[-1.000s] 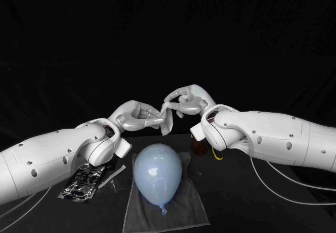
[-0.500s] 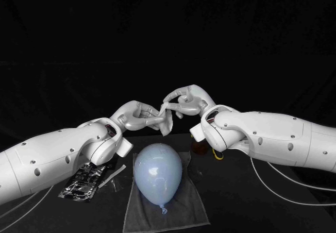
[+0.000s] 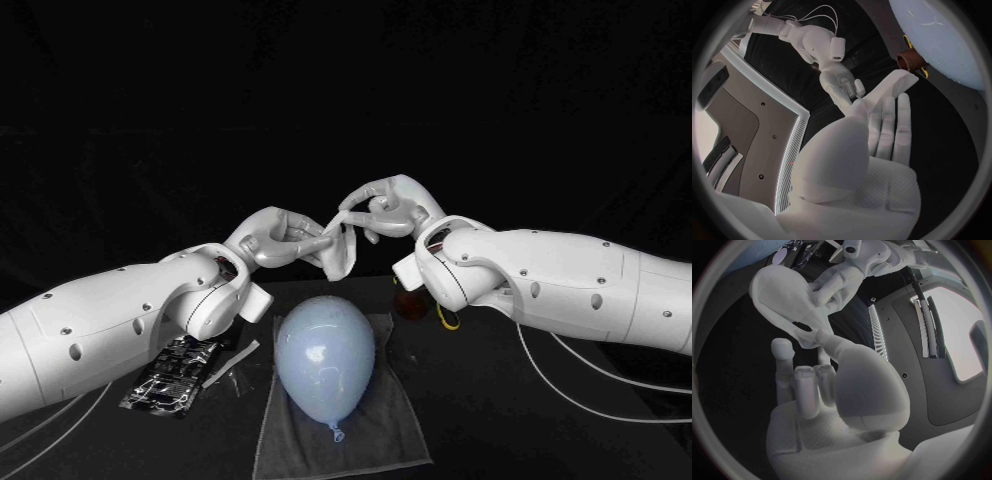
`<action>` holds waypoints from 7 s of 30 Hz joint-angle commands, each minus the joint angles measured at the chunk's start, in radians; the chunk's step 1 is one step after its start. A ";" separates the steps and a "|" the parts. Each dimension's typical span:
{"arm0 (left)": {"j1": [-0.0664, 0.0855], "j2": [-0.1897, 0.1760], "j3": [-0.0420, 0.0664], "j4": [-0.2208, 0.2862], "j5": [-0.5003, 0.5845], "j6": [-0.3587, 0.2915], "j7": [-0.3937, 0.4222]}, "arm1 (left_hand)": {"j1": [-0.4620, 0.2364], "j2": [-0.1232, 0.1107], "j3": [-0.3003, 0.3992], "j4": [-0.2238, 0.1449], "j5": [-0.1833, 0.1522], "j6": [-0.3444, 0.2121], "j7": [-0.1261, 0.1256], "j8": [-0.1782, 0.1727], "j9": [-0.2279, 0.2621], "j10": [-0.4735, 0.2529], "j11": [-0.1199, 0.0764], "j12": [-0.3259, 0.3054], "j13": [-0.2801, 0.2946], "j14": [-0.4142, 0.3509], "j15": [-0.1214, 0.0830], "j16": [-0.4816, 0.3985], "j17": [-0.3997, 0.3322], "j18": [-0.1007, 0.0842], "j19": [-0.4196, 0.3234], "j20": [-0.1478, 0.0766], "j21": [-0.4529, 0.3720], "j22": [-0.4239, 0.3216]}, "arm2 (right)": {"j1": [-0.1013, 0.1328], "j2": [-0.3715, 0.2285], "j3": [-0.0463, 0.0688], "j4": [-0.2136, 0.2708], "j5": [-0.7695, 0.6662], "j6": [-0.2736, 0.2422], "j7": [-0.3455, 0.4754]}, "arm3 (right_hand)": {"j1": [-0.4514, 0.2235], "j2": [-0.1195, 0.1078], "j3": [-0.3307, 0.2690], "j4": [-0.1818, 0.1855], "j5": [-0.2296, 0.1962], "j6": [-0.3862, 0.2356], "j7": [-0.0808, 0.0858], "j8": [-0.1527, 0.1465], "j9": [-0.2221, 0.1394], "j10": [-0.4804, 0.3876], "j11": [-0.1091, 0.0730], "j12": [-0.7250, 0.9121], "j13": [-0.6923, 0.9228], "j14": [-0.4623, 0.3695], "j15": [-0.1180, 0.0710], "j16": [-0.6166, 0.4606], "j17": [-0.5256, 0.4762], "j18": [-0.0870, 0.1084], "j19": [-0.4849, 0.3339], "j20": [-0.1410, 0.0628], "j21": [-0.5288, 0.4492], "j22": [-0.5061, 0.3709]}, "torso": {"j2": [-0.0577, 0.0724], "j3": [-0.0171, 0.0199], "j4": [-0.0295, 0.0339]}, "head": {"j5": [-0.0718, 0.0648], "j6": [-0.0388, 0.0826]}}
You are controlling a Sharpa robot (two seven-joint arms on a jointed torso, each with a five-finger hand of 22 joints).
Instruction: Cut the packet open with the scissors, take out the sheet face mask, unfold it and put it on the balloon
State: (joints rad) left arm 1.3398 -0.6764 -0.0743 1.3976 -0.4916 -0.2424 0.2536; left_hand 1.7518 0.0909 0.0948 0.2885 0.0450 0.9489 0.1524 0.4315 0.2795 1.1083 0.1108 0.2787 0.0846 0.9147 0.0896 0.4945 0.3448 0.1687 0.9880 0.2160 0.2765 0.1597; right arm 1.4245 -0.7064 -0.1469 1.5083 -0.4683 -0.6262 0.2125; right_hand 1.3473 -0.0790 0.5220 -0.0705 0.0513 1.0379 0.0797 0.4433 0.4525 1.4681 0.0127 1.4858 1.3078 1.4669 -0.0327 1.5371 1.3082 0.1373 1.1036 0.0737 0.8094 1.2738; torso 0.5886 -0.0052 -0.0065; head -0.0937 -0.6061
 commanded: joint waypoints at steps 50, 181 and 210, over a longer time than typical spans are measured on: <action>0.000 -0.007 0.001 -0.004 0.053 0.126 -0.002 | -0.227 -0.085 0.274 -0.040 0.003 -0.008 -0.006 0.031 0.030 0.037 -0.001 -0.051 -0.013 0.010 0.000 0.002 -0.006 0.007 -0.061 0.007 0.063 0.049 | 0.000 0.000 0.001 -0.027 -0.064 0.031 -0.055 | -0.017 -0.001 0.016 -0.007 -0.003 0.005 0.006 0.006 0.001 0.042 0.000 0.006 0.153 0.035 -0.006 0.006 0.126 0.020 0.004 -0.001 0.000 0.002 | 0.000 0.0000 0.0004 | -0.001 -0.003; -0.004 -0.011 0.001 0.004 0.474 0.069 -0.123 | -0.365 -0.163 0.490 -0.188 0.003 0.024 -0.018 0.056 0.097 0.126 -0.027 -0.041 0.017 0.118 -0.029 -0.001 0.008 0.006 -0.107 -0.019 0.226 0.168 | -0.102 -0.073 -0.009 0.128 -0.739 -0.241 -0.096 | -0.104 -0.016 -0.094 -0.006 0.006 -0.040 0.052 -0.166 -0.123 0.032 0.041 0.005 0.132 0.041 0.029 0.011 0.129 0.011 0.053 0.031 0.008 0.026 | 0.001 0.0001 0.0004 | 0.028 -0.003; -0.007 -0.011 0.001 0.022 0.490 0.050 -0.103 | -0.370 -0.166 0.506 -0.202 0.003 0.027 -0.022 0.059 0.102 0.130 -0.031 -0.042 0.017 0.119 -0.033 -0.001 0.011 0.009 -0.106 -0.019 0.228 0.170 | -0.112 0.006 -0.009 0.113 -0.681 -0.226 -0.413 | -0.165 -0.046 -0.304 0.315 0.000 0.015 0.027 -0.163 -0.119 0.031 0.020 -0.009 0.123 0.048 0.011 0.008 0.136 0.011 0.078 0.018 0.010 0.028 | 0.000 0.0004 -0.0001 | 0.027 -0.006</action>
State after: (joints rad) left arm 1.3326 -0.6893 -0.0746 1.4166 -0.0092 -0.1926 0.1328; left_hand 1.3825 -0.0834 0.5773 0.1060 0.0448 0.9731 0.1356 0.4841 0.3389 1.2318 0.0807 0.2401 0.1004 1.0281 0.0593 0.4955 0.3538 0.1704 0.8879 0.1949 0.4991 0.3278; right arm 1.3128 -0.7043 -0.1569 1.6217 -1.1550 -0.8434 -0.1655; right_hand 1.1706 -0.1246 0.2167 0.2378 0.0556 1.0452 0.1058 0.2745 0.3318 1.4665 0.0391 1.4768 1.3079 1.4667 -0.0148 1.5430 1.3075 0.1529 1.1770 0.0934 0.8161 1.3003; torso 0.5890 -0.0053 -0.0064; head -0.0658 -0.6128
